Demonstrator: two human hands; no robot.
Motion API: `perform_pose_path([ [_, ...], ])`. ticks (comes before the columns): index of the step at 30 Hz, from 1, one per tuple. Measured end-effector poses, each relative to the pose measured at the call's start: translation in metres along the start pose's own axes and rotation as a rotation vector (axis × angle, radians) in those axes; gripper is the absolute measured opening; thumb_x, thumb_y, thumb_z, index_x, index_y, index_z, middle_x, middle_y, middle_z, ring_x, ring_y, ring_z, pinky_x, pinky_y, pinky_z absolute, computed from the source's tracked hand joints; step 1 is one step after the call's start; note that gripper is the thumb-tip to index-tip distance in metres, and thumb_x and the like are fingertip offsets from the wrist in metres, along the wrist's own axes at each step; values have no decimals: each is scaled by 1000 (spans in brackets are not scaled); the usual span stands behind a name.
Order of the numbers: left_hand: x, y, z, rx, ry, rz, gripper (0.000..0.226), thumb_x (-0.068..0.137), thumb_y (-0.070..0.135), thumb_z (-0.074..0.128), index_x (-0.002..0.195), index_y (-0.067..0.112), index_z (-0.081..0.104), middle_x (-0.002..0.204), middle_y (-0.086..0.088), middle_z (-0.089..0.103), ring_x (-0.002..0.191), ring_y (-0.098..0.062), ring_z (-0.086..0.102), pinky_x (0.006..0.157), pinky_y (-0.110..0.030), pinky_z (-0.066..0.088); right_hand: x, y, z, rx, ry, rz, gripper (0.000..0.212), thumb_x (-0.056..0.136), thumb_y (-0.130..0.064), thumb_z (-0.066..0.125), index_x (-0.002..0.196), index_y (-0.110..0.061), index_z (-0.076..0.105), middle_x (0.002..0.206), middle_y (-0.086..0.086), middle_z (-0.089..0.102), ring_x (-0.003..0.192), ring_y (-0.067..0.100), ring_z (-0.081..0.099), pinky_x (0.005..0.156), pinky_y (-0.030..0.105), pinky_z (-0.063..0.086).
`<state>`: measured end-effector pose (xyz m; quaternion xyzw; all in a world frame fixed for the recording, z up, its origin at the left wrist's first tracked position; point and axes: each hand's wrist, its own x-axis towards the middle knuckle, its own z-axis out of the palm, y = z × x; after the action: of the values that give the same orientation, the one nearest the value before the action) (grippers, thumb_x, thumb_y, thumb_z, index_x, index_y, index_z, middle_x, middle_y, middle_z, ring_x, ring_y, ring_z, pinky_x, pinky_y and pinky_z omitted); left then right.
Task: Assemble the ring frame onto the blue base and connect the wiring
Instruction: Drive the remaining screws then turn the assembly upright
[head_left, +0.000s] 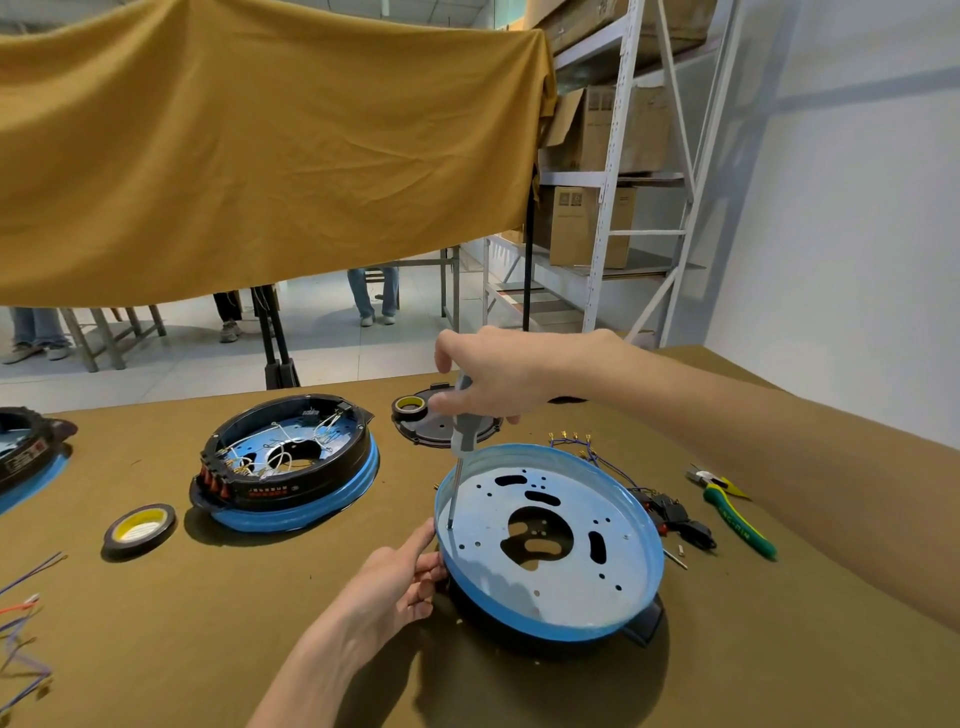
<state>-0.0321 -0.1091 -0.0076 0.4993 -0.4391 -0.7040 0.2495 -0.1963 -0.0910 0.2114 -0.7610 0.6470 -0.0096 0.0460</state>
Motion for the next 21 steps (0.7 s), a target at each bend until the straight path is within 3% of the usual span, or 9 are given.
perform_pose_path([
  [4, 1, 0, 0, 2, -5, -7, 55, 95, 52, 63, 105, -1, 74, 68, -4, 65, 71, -18, 50, 65, -31, 47, -4, 1, -5, 124, -71, -16, 50, 97, -29, 67, 133, -17, 36, 90, 4, 67, 65, 18, 67, 49, 25, 55],
  [7, 1, -1, -1, -1, -8, -8, 54, 97, 51, 63, 102, -2, 75, 68, -5, 64, 67, -16, 49, 63, -30, 45, -2, -2, 0, -54, 18, 0, 45, 102, -49, 55, 127, -14, 41, 83, 6, 69, 59, 19, 68, 53, 35, 56],
  [12, 3, -3, -3, -11, -23, -5, 53, 94, 52, 65, 97, 1, 79, 73, -6, 65, 66, -16, 49, 66, -32, 44, -6, -1, -6, 152, -97, -5, 47, 97, -24, 67, 132, -18, 36, 84, 4, 68, 52, 11, 64, 47, 24, 53],
  [16, 3, -2, -3, -10, -21, -4, 52, 93, 52, 66, 94, 2, 80, 70, -5, 66, 69, -18, 50, 66, -32, 45, -4, -3, -1, 28, -28, 3, 43, 103, -46, 55, 127, -15, 39, 79, 6, 68, 59, 24, 68, 50, 31, 57],
  [19, 3, -2, -3, -17, -11, -8, 53, 93, 51, 67, 96, 0, 79, 70, -6, 66, 71, -19, 50, 66, -32, 46, -5, -1, -5, 140, -90, -11, 49, 97, -29, 66, 134, -18, 36, 89, 7, 68, 64, 19, 67, 51, 25, 56],
  [21, 3, -2, -2, -10, -9, -9, 54, 93, 52, 67, 96, 0, 79, 72, -7, 66, 72, -19, 50, 68, -32, 46, -4, -1, -3, 83, -48, -10, 43, 99, -33, 64, 131, -15, 41, 86, 6, 70, 60, 19, 68, 49, 28, 56],
])
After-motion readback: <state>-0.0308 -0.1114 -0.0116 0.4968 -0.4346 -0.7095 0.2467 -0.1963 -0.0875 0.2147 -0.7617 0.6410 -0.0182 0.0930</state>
